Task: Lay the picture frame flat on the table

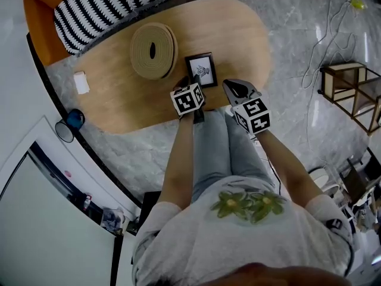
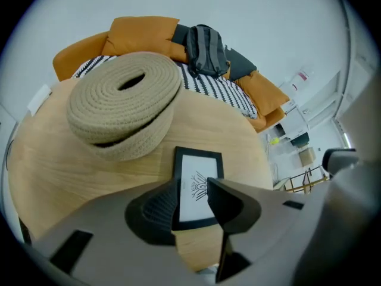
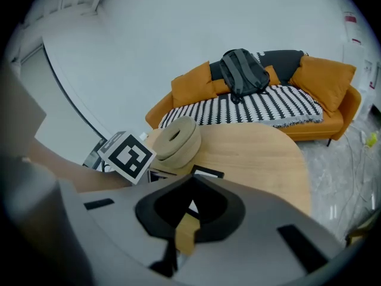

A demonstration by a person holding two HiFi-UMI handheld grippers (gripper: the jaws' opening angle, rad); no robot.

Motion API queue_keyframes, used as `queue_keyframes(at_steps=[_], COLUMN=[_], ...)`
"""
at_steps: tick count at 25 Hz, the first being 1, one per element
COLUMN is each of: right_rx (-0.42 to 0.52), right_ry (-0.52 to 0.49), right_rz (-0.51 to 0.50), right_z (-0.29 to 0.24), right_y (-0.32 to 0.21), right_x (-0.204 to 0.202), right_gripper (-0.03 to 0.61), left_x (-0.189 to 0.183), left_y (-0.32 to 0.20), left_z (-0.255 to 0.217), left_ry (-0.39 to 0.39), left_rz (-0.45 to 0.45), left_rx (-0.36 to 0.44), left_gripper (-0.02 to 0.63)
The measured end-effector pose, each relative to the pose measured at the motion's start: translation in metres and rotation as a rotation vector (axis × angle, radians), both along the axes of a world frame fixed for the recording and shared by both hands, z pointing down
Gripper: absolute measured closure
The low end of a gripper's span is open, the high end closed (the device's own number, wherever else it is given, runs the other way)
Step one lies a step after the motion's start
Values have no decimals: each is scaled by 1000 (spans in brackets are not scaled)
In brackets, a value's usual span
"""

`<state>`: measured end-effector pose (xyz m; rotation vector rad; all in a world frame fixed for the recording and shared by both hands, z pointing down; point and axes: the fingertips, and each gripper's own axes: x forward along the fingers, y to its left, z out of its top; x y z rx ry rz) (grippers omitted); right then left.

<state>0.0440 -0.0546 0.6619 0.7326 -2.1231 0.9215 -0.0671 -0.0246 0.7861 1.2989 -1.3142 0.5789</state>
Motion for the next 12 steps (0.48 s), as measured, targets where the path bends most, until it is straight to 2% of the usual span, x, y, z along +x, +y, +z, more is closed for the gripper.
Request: queue_keyframes(at_steps=[8, 12], right_rx=[44, 67], right_ry=[-32, -33], right_rz=[-49, -67], right_z=[-35, -53], right_y=[3, 2], right_x=[-12, -15], right_gripper=[572, 572], left_x=[3, 0], left_y=[-2, -2], left_z=[-66, -95], left_ry=[-49, -55], left_rz=[42, 65], left_rx=[117, 162], left_gripper=[575, 595])
